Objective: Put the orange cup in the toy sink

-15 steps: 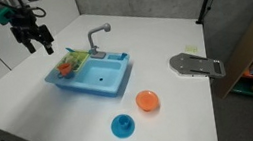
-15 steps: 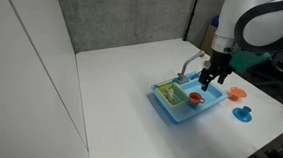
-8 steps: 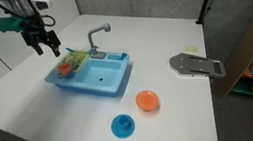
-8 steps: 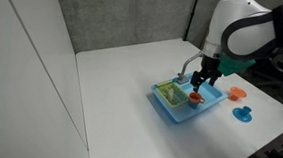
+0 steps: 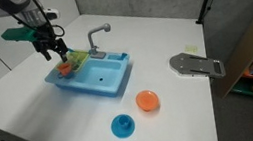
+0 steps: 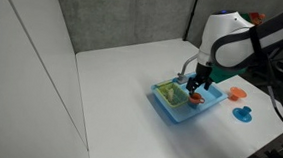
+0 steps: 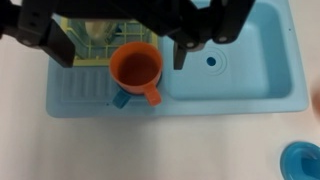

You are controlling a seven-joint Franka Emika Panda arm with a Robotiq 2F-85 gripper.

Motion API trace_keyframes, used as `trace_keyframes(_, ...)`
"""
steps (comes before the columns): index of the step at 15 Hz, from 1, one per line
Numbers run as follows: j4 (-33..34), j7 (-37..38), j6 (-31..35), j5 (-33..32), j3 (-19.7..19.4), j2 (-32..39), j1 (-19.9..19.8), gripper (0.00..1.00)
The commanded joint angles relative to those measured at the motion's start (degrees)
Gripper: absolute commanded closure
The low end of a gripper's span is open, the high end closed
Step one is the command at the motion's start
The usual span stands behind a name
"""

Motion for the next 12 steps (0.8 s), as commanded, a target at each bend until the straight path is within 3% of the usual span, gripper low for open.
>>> trace_keyframes(1, 2.7, 1.5, 0.4, -1.0, -1.2, 3.1, 1.0, 0.0)
trace_keyframes(12, 5.4, 1.2, -0.1, -0.7, -2.4, 7.2, 1.9, 0.0)
